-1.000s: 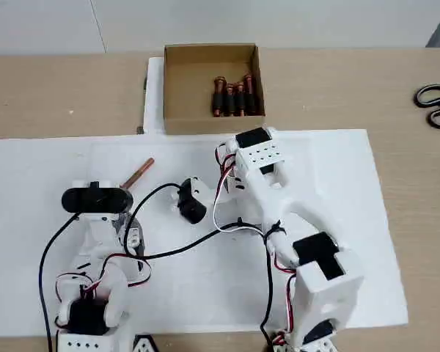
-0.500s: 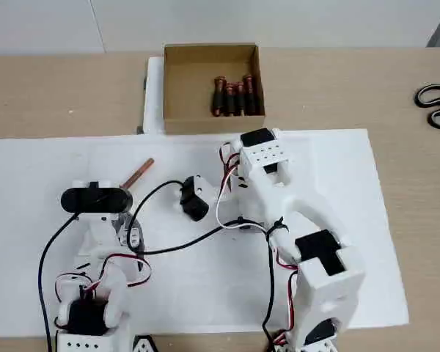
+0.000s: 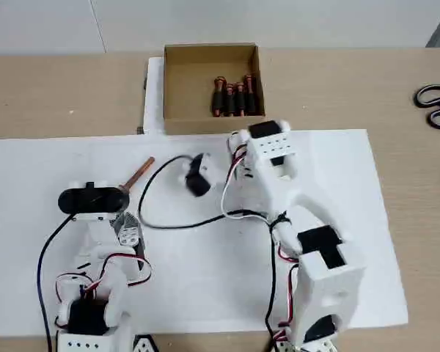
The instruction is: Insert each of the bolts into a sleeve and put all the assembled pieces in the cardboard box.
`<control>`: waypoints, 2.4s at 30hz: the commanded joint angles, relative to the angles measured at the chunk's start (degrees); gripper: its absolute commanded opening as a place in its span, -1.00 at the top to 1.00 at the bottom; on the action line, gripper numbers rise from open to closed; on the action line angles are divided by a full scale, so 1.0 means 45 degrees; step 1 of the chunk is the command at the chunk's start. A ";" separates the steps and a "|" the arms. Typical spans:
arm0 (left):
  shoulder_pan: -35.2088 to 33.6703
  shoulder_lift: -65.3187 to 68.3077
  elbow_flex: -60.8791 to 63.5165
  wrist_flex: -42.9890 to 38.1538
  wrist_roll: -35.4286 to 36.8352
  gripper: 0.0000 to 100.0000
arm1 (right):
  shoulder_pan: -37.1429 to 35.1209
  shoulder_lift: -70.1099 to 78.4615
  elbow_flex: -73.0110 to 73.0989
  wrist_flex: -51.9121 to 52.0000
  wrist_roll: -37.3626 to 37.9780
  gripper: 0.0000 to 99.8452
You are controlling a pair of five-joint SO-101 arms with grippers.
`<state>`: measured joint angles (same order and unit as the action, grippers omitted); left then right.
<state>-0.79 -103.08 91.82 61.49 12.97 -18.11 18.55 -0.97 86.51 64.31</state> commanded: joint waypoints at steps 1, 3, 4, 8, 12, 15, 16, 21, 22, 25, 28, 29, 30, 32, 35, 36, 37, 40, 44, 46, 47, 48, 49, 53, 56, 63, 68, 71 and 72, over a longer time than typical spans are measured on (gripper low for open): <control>-0.0059 -0.0156 -0.1006 -0.0645 0.0821 0.99 | 0.0498 -0.1573 -0.0703 -0.0049 -0.1719 0.99; -0.0059 -0.0137 -0.1221 -0.1211 0.1387 0.99 | 0.0850 -0.2237 -0.0723 -0.0049 -0.3009 0.99; -0.0039 -0.0078 -0.1221 -0.1543 0.1680 0.99 | 0.0987 -0.2530 -0.0723 -0.0010 -0.3595 0.99; -0.0020 -0.0078 -0.0928 -0.2129 0.2149 0.99 | 0.1338 -0.3565 -0.0742 0.0557 -0.5529 0.99; -0.0020 -0.0078 -0.0947 -0.1778 0.2168 0.99 | 0.1377 -0.4444 -0.0703 0.1631 -0.7033 0.99; -0.0020 -0.0059 -0.0908 -0.1192 0.2168 0.99 | 0.1748 -0.4913 -0.0684 0.2276 -0.7267 0.99; -0.0020 -0.0059 -0.0908 -0.1074 0.2168 0.99 | 0.1963 -0.5050 -0.0684 0.2393 -0.7267 0.99; -0.0020 -0.0059 -0.0967 -0.1250 0.2168 0.99 | 0.3624 -0.5871 -0.0488 0.2686 -0.7834 0.99; -0.0039 -0.0059 -0.0967 -0.1465 0.2168 0.99 | 0.3917 -0.5988 -0.0293 0.2706 -0.7893 0.99; -0.0059 -0.0059 -0.1084 -0.2325 0.2168 0.99 | 0.4503 -0.6496 0.0723 0.2745 -0.7912 0.99; -0.0059 -0.0059 -0.1592 -0.3145 0.2129 0.99 | 0.4679 -0.7394 0.1993 0.2745 -0.7893 0.99; -0.0059 -0.0059 -0.1729 -0.3282 0.2090 0.99 | 0.4679 -0.7805 0.2403 0.2745 -0.7893 0.99; -0.0059 -0.0039 -0.1866 -0.3360 0.2032 0.99 | 0.4679 -0.8215 0.2794 0.2725 -0.7893 0.99; -0.0059 -0.0039 -0.2081 -0.3380 0.1582 0.99 | 0.4620 -0.9094 0.3497 0.2706 -0.7893 0.99; -0.0039 -0.0020 -0.2510 -0.3438 0.1153 0.99 | 0.4620 -1.0208 0.4396 0.2686 -0.7932 0.99; -0.0039 0.0059 -0.2667 -0.3438 0.1035 0.99 | 0.4620 -1.0540 0.4708 0.2686 -0.7932 0.99; -0.0039 0.0274 -0.2882 -0.3438 0.0899 0.99 | 0.4640 -1.0813 0.5001 0.2686 -0.7932 0.99; -0.0039 0.1524 -0.4269 -0.3438 0.0860 0.99 | 0.4679 -1.1575 0.5783 0.2686 -0.7932 0.99; 0.0020 0.4122 -0.6691 -0.3438 0.0879 0.99 | 0.4679 -1.2435 0.6603 0.2706 -0.7971 0.99; 0.0039 0.5451 -0.7883 -0.3438 0.0996 0.99 | 0.4679 -1.2806 0.6916 0.2725 -0.7971 0.99; 0.0039 0.6056 -0.8469 -0.3438 0.1192 0.99 | 0.4679 -1.2982 0.7013 0.2725 -0.7971 0.99; 0.0059 0.6642 -0.9114 -0.3380 0.1328 0.99 | 0.4679 -1.3158 0.7053 0.2725 -0.7951 0.99; 0.0078 0.7228 -0.9621 -0.3360 0.1387 0.99 | 0.4679 -1.3294 0.7053 0.2725 -0.7951 0.99; 0.0352 0.9280 -1.1204 -0.2950 0.1446 0.99 | 0.4679 -1.3470 0.7053 0.2706 -0.7951 0.99; 0.0684 1.0589 -1.2278 -0.1582 0.1719 0.99 | 0.4698 -1.3490 0.7053 0.2706 -0.7971 0.99; 0.0703 1.3832 -1.4115 0.2032 0.2110 0.99 | 0.4698 -1.3587 0.7053 0.2628 -0.8244 0.99; 0.0664 1.6137 -1.5385 0.4024 0.2071 0.99 | 0.4718 -1.3587 0.7053 0.2628 -0.8264 0.99; 0.0391 1.7407 -1.6049 0.4357 0.1231 0.99 | 0.4718 -1.3587 0.7072 0.2628 -0.8264 0.99; 0.0234 1.7836 -1.6244 0.4317 0.0742 0.99 | 0.4718 -1.3587 0.7072 0.2628 -0.8264 0.99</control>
<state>1.58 -26.77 23.08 80.31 20.09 2.37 -41.05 31.21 98.11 27.82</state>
